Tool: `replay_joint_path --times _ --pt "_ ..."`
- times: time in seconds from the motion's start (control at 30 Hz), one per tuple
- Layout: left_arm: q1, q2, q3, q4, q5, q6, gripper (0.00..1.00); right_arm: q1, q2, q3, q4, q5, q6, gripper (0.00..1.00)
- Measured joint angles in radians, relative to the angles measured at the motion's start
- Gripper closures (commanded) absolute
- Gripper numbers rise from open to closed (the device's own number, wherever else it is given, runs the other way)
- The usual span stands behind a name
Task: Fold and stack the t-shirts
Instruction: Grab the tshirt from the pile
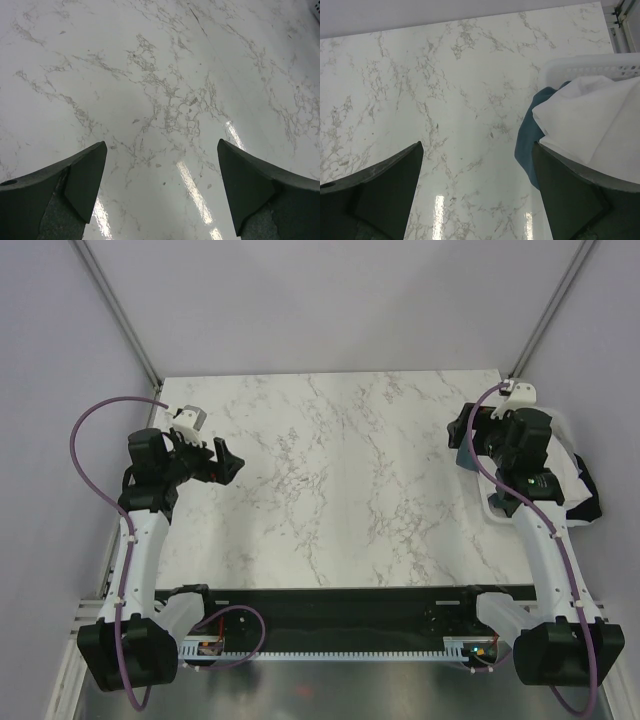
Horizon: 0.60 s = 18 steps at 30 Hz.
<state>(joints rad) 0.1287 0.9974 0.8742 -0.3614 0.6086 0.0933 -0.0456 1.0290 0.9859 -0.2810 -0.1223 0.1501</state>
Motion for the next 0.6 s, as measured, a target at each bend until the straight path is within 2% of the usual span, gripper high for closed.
replay_joint_path --times 0.27,0.6 --pt "0.0 -0.002 -0.002 0.004 0.001 0.0 0.0 0.0 0.002 -0.014 0.02 -0.02 -0.017 0.02" --pt "0.0 -0.004 -0.018 0.005 0.023 0.0 0.0 0.0 0.045 -0.047 0.024 -0.119 -0.102 0.02"
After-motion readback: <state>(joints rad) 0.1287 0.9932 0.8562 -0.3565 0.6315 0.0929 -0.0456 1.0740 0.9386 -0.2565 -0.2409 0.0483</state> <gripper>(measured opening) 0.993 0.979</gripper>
